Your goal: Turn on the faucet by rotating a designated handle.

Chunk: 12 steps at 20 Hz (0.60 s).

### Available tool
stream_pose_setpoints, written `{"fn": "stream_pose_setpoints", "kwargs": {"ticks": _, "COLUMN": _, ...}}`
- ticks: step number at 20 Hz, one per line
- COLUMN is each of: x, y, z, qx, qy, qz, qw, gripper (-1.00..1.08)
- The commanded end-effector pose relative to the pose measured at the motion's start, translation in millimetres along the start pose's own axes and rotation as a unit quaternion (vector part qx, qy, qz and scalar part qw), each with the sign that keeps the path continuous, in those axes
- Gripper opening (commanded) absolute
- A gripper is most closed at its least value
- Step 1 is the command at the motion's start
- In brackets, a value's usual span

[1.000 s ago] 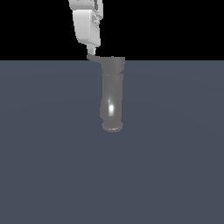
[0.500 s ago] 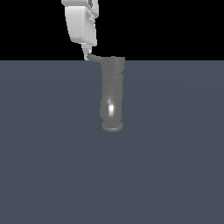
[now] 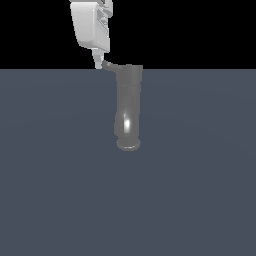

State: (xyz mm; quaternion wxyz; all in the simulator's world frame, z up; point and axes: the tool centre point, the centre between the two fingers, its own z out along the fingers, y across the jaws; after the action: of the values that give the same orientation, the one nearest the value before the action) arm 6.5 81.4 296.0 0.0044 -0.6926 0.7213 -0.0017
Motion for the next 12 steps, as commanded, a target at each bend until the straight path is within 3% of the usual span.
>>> {"fn": "stream_pose_setpoints", "kwargs": {"ticks": 1, "x": 13.4, "y": 8.0, "z": -0.1, "qx": -0.003, "qy": 0.002, "qz": 0.008, "qw": 1.0000, "gripper": -1.00}}
{"fn": "stream_pose_setpoints", "kwargs": {"ticks": 12, "x": 28.0, "y": 37.9, "z": -0.6, "qx": -0.004, "qy": 0.002, "qz": 0.008, "qw": 1.0000, "gripper": -1.00}}
